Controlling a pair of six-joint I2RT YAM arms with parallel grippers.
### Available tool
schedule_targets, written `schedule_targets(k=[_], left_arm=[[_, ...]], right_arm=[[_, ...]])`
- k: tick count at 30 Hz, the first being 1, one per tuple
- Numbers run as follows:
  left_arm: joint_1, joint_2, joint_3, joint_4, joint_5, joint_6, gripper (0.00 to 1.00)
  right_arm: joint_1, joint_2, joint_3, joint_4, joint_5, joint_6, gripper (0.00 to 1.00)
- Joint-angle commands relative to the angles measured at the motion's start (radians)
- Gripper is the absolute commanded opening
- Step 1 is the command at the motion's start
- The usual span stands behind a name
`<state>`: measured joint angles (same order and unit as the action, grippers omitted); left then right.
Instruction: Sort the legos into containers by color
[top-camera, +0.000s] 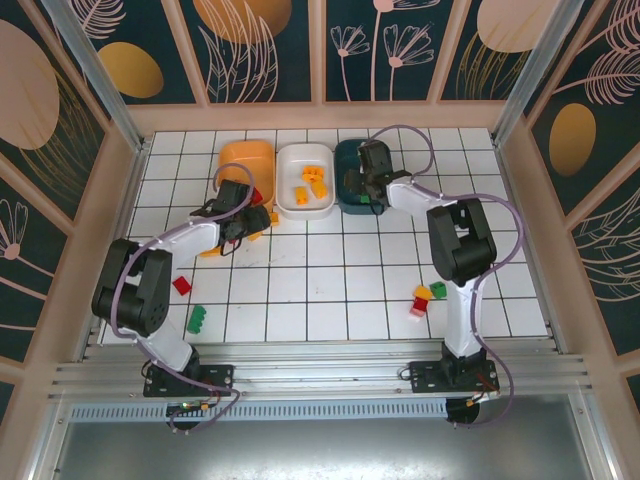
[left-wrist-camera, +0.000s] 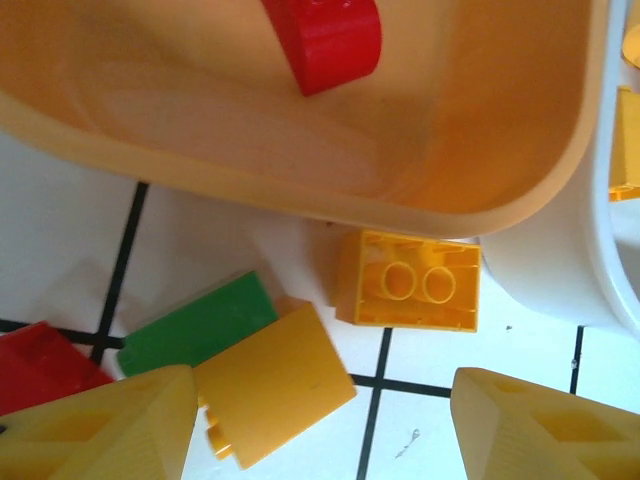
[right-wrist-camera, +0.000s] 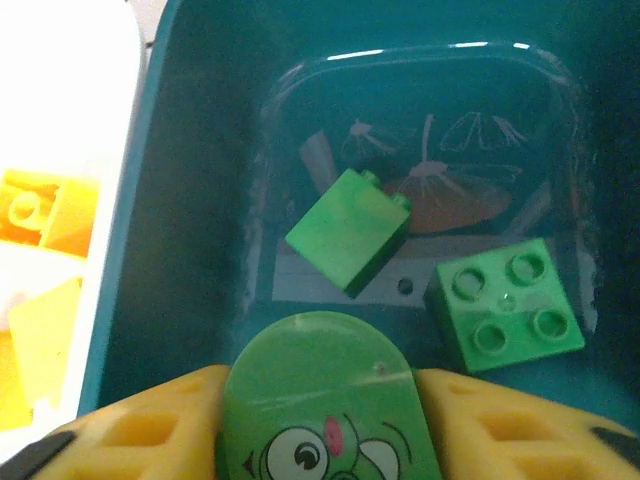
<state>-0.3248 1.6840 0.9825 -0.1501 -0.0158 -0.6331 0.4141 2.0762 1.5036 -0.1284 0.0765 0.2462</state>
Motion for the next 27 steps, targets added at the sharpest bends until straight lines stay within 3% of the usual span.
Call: schedule_targets(k=[1, 16, 27], left_arm=[[-0.021, 0.016, 0.036, 0.012, -0.013, 0.042, 0.68], [-0.045, 0.023, -0.016, 0.039, -0.004, 0.032, 0.65], [-0.101, 0.012, -0.085, 0.084, 0.064, -0.027, 0.64]], right_arm=[[-0.010, -0.047, 0.014, -0.017, 0.046, -0.002, 0.58], [0.002, -0.474, -0.322, 0.097, 0.057, 0.041, 0.69], [0.009, -0.555, -0.386, 0.107, 0.054, 0.049, 0.70]])
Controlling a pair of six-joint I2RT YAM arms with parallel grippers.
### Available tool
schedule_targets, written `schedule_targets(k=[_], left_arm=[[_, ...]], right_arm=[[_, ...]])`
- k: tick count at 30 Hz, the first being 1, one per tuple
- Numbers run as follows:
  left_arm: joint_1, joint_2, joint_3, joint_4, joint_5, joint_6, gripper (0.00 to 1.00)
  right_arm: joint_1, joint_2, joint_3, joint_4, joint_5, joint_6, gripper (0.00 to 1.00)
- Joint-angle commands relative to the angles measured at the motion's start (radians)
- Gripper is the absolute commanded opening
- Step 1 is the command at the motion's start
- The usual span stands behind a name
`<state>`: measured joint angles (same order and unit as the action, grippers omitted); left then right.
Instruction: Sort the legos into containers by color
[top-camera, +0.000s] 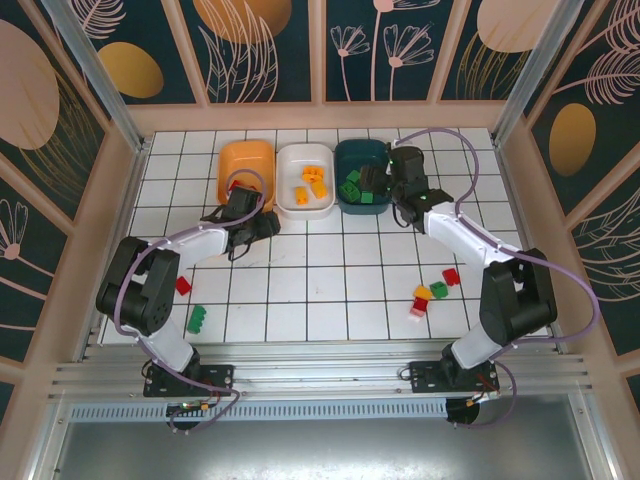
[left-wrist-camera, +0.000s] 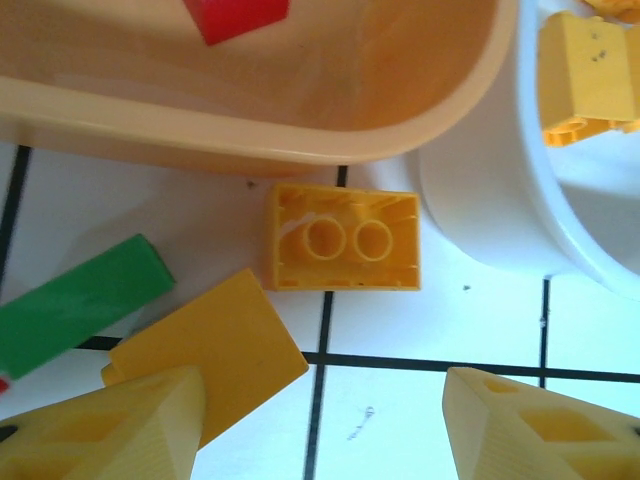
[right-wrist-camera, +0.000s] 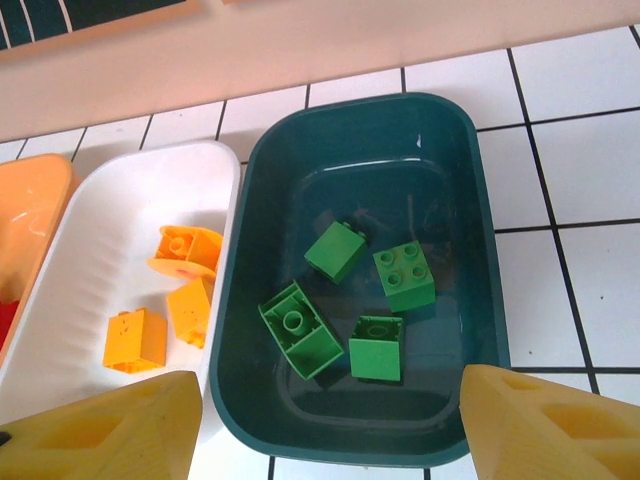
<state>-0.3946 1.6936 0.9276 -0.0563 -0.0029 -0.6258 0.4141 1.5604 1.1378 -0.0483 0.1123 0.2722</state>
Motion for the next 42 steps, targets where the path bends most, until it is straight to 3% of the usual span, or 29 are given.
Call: schedule_targets(k=[1, 13, 16, 22, 27, 33, 37, 42], left_arm=[[-0.039, 0.003, -0.030, -0.006, 0.062, -0.039, 0.64], [-0.135, -0.091, 0.039, -0.047, 0.160, -0.146, 0.66], [-0.135, -0.089, 0.078, -0.099, 0.086, -0.081, 0.69], [-0.135, -0.005, 0.143, -0.205, -0.186, 0.068, 0.71], [-0.135, 0.077, 0.164, -0.219, -0.292, 0.125, 0.71], [-0.136, 0.148, 0.171, -0.226, -0.330, 0.120, 0.69], [-0.136, 0.160, 0.148, -0.185, -0.297, 0.126, 0.65], [-0.135, 0.158, 0.119, -0.109, -0.261, 0.127, 0.51]], right_arm=[[0.008, -0.040, -0.025, 0.029, 0.017, 0.025, 0.70], [0.009, -0.065, -0.049, 0.034, 0.017, 0.027, 0.70], [0.010, -0.070, -0.056, 0.036, 0.015, 0.028, 0.70], [0.011, -0.083, -0.093, 0.052, -0.009, 0.041, 0.71], [0.016, -0.093, -0.120, 0.053, -0.012, 0.047, 0.71], [0.017, -0.128, -0.148, 0.052, -0.006, 0.051, 0.71], [0.018, -0.145, -0.159, 0.049, -0.003, 0.051, 0.72], [0.019, -0.153, -0.162, 0.048, -0.014, 0.050, 0.67]])
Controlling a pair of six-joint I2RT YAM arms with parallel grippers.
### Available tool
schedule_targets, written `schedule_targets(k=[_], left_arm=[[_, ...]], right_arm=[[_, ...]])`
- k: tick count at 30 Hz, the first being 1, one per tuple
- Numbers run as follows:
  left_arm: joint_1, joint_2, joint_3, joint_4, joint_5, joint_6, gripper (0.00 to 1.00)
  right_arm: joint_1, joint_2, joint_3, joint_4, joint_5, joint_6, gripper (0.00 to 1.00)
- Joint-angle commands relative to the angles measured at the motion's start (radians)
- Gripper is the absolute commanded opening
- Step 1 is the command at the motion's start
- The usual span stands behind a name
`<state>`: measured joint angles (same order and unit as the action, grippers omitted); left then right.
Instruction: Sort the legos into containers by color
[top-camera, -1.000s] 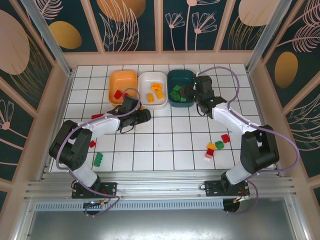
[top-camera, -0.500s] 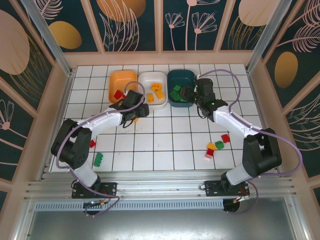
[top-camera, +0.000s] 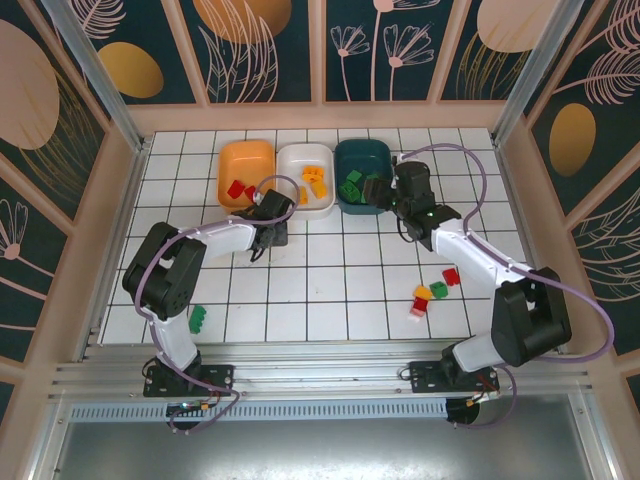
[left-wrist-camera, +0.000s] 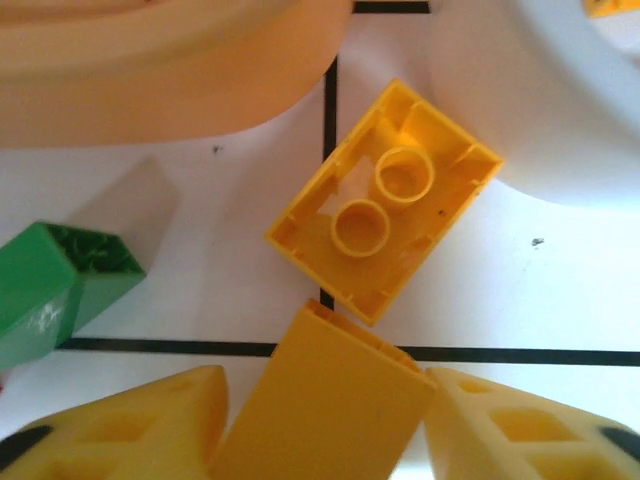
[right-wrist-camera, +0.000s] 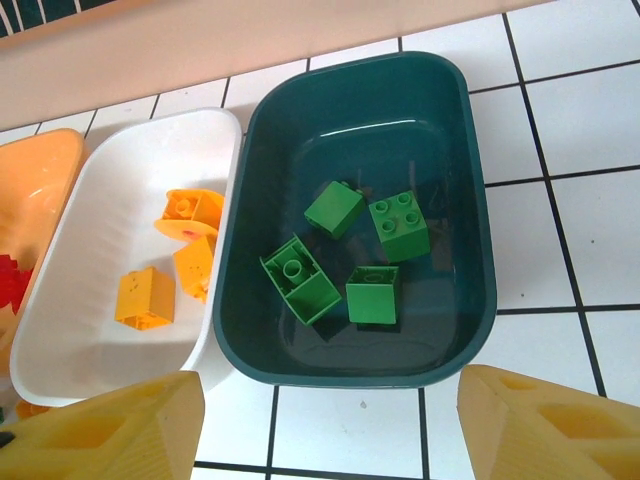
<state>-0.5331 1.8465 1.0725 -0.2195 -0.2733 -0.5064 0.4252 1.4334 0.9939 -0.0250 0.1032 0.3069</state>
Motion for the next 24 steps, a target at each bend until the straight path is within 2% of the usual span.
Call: schedule_targets(k=[1, 11, 19, 22, 24], left_arm=[[0.003, 0.000, -0.036, 0.069, 0.016, 0.007, 0.50], [0.003, -0.065, -0.094, 0.072, 0.040, -0.006, 0.31], [0.000, -0.263, -0.122, 0.028, 0.125, -0.040, 0.30], [0.000, -0.300, -0.044, 0.012, 0.116, -0.044, 0.31], [0.001, -0.258, 0.045, 0.010, 0.115, -0.040, 0.33]], right_arm=[[0.009, -0.027, -0.021, 0.024, -0.004, 0.014, 0.66], [0.012, -0.073, -0.039, 0.024, -0.002, 0.015, 0.64], [0.012, -0.082, -0.040, 0.031, -0.011, 0.017, 0.64], [0.012, -0.080, -0.041, 0.037, -0.010, 0.018, 0.64], [0.013, -0.073, -0.043, 0.040, -0.012, 0.020, 0.64]])
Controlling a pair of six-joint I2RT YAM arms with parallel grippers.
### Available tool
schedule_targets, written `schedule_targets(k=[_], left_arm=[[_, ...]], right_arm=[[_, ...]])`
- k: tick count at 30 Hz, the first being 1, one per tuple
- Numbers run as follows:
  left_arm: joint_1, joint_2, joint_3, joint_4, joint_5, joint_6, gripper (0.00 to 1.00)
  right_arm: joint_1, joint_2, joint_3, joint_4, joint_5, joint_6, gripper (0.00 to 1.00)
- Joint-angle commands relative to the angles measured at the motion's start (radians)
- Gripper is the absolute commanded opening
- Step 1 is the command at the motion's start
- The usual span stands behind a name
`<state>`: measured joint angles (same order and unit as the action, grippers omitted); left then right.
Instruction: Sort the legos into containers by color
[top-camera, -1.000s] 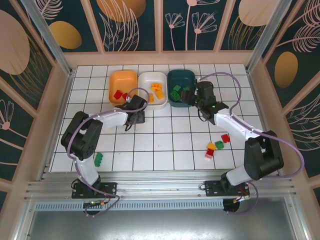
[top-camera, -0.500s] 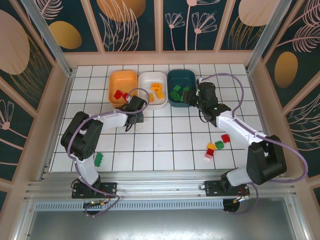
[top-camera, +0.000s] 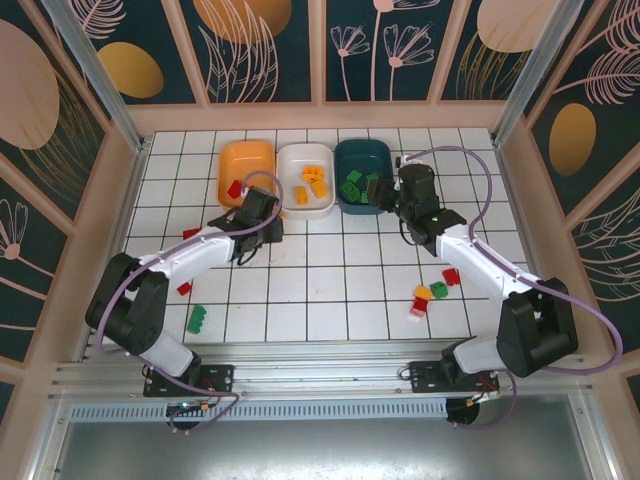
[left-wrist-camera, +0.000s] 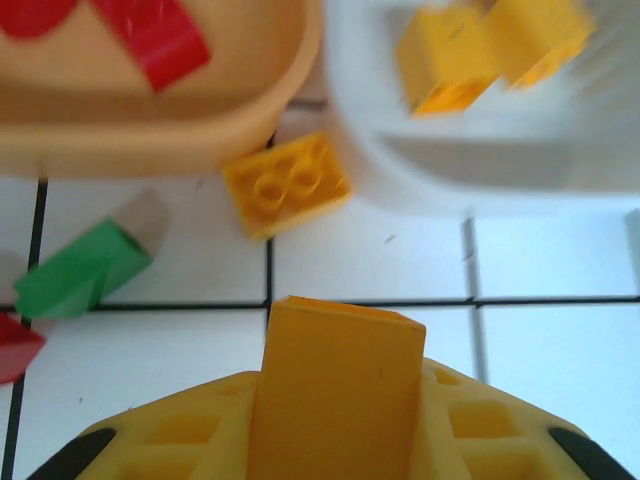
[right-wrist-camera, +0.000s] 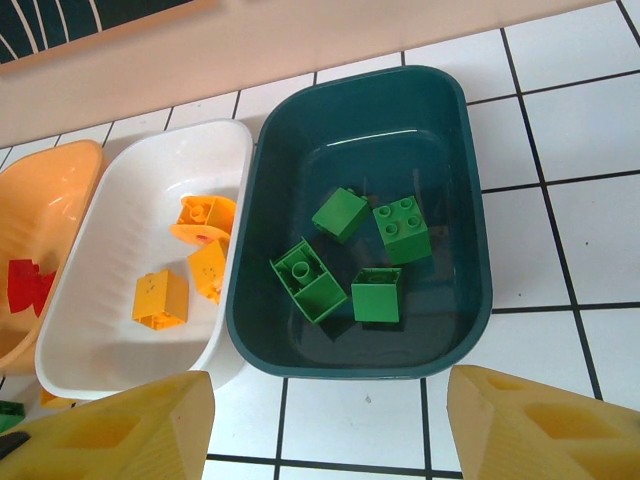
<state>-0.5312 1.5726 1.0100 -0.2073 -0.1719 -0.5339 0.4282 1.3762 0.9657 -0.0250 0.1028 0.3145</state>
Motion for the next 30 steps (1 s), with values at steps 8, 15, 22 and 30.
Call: schedule_targets(k=[8, 15, 22, 30], left_arm=[[-0.001, 0.417, 0.548, -0.067, 0.081, 0.005, 0.32], [0.003, 0.597, 0.806, -0.161, 0.078, 0.027, 0.44], [0.002, 0.451, 0.642, -0.097, 0.005, 0.029, 0.88], [0.002, 0.148, 0.098, 0.119, -0.020, -0.170, 0.82]], right_arm=[[0.009, -0.031, -0.039, 0.020, -0.021, 0.019, 0.64], [0.011, -0.086, -0.051, -0.015, -0.010, 0.017, 0.66], [0.015, -0.140, -0.074, -0.029, -0.003, 0.019, 0.68], [0.039, -0.180, -0.103, -0.014, -0.002, 0.028, 0.69]])
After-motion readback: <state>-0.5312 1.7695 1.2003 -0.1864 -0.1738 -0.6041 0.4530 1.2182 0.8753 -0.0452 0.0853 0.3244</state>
